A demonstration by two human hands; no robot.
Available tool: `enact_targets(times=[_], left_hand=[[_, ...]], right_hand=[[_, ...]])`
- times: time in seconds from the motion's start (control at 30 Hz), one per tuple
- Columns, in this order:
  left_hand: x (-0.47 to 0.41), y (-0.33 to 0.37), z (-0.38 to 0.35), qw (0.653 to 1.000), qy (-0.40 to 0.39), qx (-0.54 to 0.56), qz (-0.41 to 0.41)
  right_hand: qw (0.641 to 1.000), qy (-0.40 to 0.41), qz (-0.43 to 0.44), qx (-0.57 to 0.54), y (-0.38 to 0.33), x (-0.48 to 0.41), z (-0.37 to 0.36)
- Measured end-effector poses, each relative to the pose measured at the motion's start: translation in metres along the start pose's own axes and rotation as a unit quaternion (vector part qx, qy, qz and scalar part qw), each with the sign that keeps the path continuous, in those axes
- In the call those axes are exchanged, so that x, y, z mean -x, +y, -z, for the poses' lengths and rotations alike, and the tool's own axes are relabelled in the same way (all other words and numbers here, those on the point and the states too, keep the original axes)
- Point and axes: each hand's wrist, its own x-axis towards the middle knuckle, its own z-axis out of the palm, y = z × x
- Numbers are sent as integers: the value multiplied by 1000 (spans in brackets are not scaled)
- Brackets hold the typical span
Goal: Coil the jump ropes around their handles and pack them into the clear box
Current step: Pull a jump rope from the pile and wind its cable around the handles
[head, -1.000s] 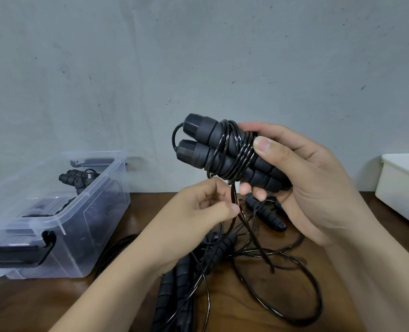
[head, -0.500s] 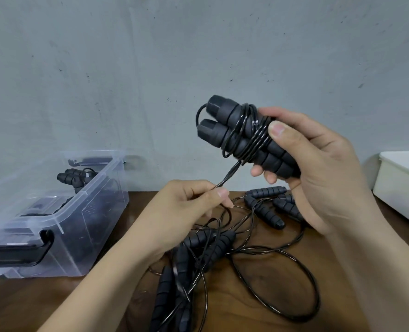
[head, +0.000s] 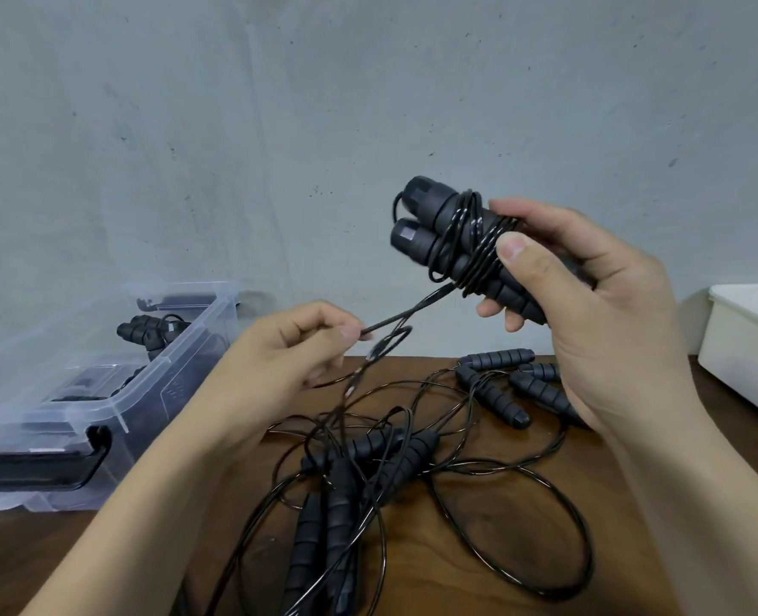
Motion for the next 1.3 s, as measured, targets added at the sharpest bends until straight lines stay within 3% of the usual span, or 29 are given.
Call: enact_targets(times=[0.17,0.33,0.43,0.53,0.6,0.63,0.67,0.73,0.8,0.87,0.97,1.03,1.1,1.17,1.23,1.3], left_hand=[[26,0,11,999,-33,16,8],[54,-1,9,997,-19,70,-4],[65,-2,8,996,24,-86,-9],[68,-14,17,941,51,-334,-30],[69,-26,20,909,38,-413,-25],[70,-32,20,911,22,-412,-19],[72,-36,18,933,5,-360,-8],[76,-43,15,993,-21,-119,6],[75,-48,13,996,-13,82,9],[70,-52,12,993,18,116,15],[63,-53,15,997,46,-55,33],[58,-54,17,960,43,-275,32],[56,-52,16,922,42,-383,31],[57,-52,15,958,42,-279,46],[58,-56,11,999,23,-11,43],[58,-61,7,986,36,161,36]], right_hand=[[999,21,3,29,7,-2,2],[995,-29,9,94,26,6,-10],[976,-101,41,187,51,11,-18],[949,-174,50,259,85,20,-21],[940,-194,40,279,105,26,-19],[935,-196,43,292,112,29,-18],[931,-197,50,305,116,32,-17],[914,-211,77,338,121,39,-17],[890,-238,107,375,125,46,-19],[865,-246,129,417,130,49,-20],[849,-212,149,460,146,47,-16],[843,-187,152,481,162,48,-10],[839,-173,151,493,179,52,-7],[837,-166,148,499,192,58,-6],[839,-147,152,501,199,60,-5],[835,-137,161,507,203,62,-4]])
